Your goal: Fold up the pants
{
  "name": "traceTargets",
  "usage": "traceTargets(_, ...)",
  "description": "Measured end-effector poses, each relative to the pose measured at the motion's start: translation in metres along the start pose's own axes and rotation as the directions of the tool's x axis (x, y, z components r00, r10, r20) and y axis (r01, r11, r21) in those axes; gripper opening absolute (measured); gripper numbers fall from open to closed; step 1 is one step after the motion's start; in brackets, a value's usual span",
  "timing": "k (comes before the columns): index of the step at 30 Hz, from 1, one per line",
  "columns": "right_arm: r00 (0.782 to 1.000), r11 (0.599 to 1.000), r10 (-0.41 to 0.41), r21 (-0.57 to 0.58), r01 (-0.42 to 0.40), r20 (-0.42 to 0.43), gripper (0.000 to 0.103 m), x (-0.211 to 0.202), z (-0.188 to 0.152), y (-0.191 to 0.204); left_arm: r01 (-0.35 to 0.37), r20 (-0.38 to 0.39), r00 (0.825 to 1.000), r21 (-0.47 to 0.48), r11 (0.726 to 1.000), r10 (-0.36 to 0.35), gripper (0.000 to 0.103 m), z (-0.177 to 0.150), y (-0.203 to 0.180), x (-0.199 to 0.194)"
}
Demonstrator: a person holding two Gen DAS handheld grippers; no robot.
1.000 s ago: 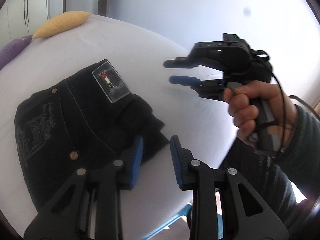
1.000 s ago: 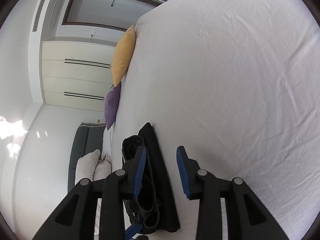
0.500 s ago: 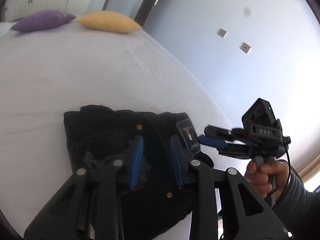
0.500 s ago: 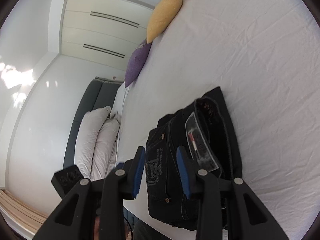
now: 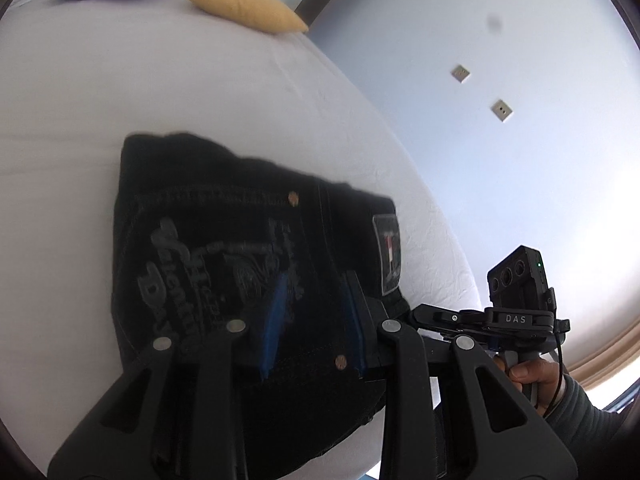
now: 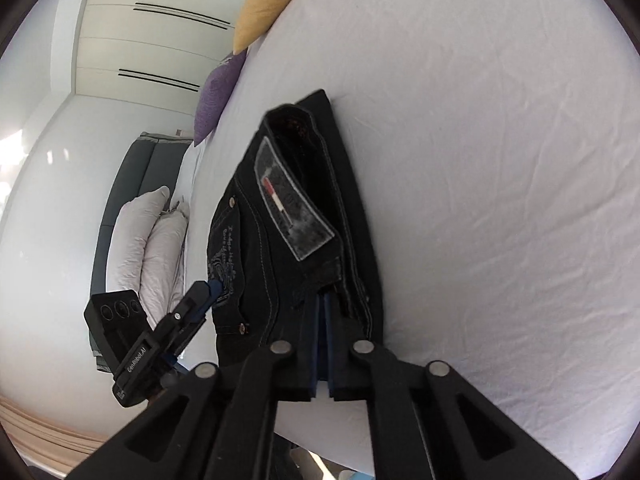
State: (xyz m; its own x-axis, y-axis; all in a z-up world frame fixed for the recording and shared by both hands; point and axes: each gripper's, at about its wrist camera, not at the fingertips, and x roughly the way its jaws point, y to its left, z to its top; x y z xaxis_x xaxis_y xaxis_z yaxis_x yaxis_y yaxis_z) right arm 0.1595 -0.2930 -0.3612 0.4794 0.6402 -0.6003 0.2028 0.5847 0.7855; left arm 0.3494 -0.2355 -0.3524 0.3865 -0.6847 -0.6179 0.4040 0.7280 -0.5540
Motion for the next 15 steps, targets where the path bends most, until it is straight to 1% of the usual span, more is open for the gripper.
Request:
traceTargets(1,1.000,1.000,0.001,-0.011,-0.001,0.019,0.033,-0.006,0.005,0.007,-0.004,0.017,1.000,0.004,1.000,0.004,0.027,0.009,0.002,-0.003)
traceTargets(2,0.999,1.000,0.006,-0.020,-0.005,0.042,0.040,-0.010,0.010,0.014,-0.005,0.023,1.000,0.007,1.000,0.005,0.027,0.018,0.005,-0.004)
traceTargets(3,0.998,0.999,0.023,-0.034,-0.021,0.059,0.045,-0.012,0.018,0.023,-0.011,0.027,1.000,0.010,1.000,0.011,0.027,0.028,0.003,-0.003)
traceTargets(6,0.994,0.994,0.096,-0.056,-0.092,0.059,0.045,0.002,0.043,0.046,-0.029,0.036,0.999,0.001,1.000,0.029,0.027,0.045,0.015,0.008)
traceTargets(8,0.987,0.986,0.153,-0.073,-0.149,0.050,0.046,0.020,0.058,0.058,-0.014,0.021,1.000,-0.042,0.999,0.015,0.027,0.049,0.025,0.019)
traceTargets(9,0.986,0.985,0.161,-0.066,-0.158,0.049,0.046,0.030,0.065,0.061,-0.016,0.002,1.000,-0.052,0.999,0.016,0.027,0.048,0.028,0.025)
traceTargets(10,0.986,0.987,0.159,-0.046,-0.157,0.044,0.047,0.040,0.070,0.061,-0.032,-0.019,0.999,-0.057,0.998,0.031,0.027,0.051,0.026,0.037)
traceTargets(11,0.985,0.985,0.170,-0.031,-0.169,0.028,0.047,0.050,0.074,0.058,-0.048,-0.035,0.998,-0.061,0.997,0.046,0.027,0.047,0.029,0.045)
traceTargets(12,0.985,0.985,0.170,-0.029,-0.169,0.011,0.047,0.059,0.076,0.055,-0.053,-0.050,0.998,-0.069,0.996,0.050,0.027,0.044,0.032,0.052)
traceTargets(14,0.997,0.997,0.075,-0.032,-0.075,0.007,0.045,0.068,0.078,0.043,-0.054,-0.061,0.997,-0.089,0.995,0.049,0.027,0.038,0.039,0.064)
traceTargets(15,0.997,0.997,0.072,-0.027,-0.071,0.010,0.036,0.069,0.075,0.035,-0.055,-0.062,0.997,-0.094,0.994,0.049,0.027,0.038,0.042,0.068)
